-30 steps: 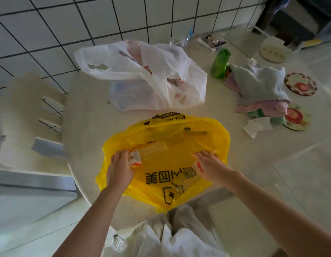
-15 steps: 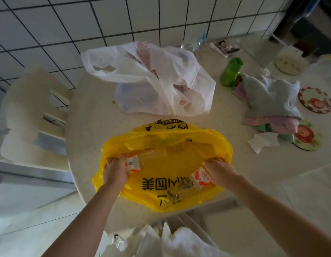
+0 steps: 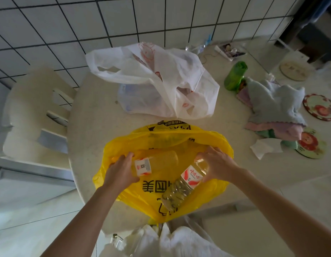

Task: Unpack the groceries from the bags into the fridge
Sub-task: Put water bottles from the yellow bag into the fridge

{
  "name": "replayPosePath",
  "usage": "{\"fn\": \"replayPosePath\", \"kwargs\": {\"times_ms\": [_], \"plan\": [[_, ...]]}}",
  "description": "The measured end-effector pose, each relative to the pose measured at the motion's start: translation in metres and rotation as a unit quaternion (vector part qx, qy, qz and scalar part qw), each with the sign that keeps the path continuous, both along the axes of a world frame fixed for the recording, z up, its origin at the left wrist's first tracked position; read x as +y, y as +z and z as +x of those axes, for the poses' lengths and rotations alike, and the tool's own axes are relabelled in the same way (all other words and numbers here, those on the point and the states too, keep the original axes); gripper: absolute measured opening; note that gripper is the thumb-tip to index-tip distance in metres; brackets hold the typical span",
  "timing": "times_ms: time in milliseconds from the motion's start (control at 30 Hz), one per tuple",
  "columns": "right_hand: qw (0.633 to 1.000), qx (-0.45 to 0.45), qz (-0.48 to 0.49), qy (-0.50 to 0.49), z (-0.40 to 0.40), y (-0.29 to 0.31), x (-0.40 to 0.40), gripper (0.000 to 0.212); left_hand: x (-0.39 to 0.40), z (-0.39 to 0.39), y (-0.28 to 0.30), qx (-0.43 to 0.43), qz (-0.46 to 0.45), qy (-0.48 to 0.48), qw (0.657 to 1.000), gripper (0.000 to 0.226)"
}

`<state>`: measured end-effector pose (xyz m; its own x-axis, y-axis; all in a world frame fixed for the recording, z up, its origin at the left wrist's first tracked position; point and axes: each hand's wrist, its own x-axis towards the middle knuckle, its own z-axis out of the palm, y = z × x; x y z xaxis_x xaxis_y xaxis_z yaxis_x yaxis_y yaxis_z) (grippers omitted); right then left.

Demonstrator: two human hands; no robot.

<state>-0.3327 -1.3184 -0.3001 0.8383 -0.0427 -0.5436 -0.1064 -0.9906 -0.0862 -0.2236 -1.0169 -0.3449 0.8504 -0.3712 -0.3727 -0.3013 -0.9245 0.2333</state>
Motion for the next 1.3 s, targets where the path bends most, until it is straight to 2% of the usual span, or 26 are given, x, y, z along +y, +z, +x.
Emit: {"fn": "replayPosePath", "kwargs": {"times_ms": [167,333,533,700,833,967,1033,1133,1300], "plan": [[0.998,-0.058,0.034,-0.006,0.011,0.036,0.013,0.085,-0.003,0.005,0.028,-0.021,-0.050,-0.012,0.998,0.082],[0.991,-0.126,-0.002,0.039,0.016,0.062,0.027,0.080,-0.011,0.006,0.057,-0.079,-0.096,-0.023,0.992,0.072],[0.988,-0.134,-0.046,0.055,0.009,0.071,0.032,0.070,-0.027,0.001,0.087,-0.128,-0.105,-0.048,0.985,0.066],[0.985,-0.161,-0.046,0.050,0.002,0.071,0.031,0.074,-0.051,-0.011,0.100,-0.135,-0.151,-0.071,0.977,0.066],[0.981,-0.190,0.035,0.030,-0.006,0.060,0.030,0.074,-0.051,-0.017,0.083,-0.064,-0.258,-0.053,0.962,0.070],[0.963,-0.215,0.162,0.005,-0.013,0.053,0.029,0.059,-0.041,-0.023,0.056,-0.021,-0.347,-0.019,0.937,0.071],[0.946,-0.249,0.209,-0.023,-0.018,0.047,0.034,0.065,-0.034,-0.027,0.046,-0.021,-0.361,-0.012,0.932,0.072],[0.904,-0.268,0.310,-0.123,-0.029,0.033,0.049,0.084,-0.021,-0.034,0.037,0.013,-0.395,0.001,0.919,0.070],[0.851,-0.298,0.357,-0.245,-0.052,0.000,0.067,0.082,-0.005,-0.040,0.030,0.041,-0.433,0.030,0.900,0.068]]}}
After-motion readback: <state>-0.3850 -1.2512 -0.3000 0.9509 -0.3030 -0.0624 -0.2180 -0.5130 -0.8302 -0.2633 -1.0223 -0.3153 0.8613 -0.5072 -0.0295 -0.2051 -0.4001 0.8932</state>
